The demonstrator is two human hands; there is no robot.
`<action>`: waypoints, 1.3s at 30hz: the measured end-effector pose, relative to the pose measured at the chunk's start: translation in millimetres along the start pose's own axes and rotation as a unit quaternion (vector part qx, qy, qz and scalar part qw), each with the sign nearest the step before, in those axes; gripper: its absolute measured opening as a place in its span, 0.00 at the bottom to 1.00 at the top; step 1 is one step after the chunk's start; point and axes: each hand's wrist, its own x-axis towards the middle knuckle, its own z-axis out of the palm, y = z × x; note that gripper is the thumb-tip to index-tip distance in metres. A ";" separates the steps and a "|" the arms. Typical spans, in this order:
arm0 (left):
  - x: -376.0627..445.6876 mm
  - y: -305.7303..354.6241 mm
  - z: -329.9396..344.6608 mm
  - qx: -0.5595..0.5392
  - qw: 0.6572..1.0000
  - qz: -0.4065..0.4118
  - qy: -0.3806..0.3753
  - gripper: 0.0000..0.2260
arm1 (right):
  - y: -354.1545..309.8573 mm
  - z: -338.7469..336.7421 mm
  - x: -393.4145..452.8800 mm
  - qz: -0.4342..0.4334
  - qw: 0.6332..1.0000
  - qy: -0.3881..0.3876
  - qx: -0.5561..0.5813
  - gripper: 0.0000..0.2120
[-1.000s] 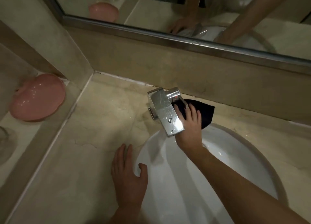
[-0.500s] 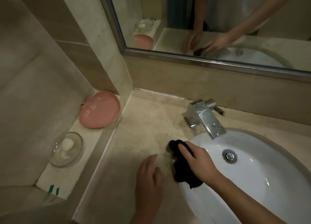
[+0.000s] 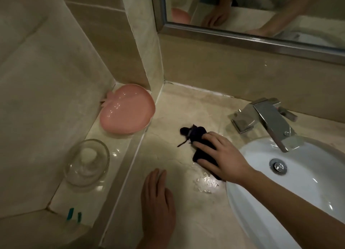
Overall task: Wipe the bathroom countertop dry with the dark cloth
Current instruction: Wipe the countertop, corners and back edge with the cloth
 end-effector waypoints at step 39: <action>3.7 3.3 -1.3 -0.065 0.997 -0.047 0.003 0.19 | -11.9 33.1 73.8 0.247 0.966 0.075 -0.030 0.23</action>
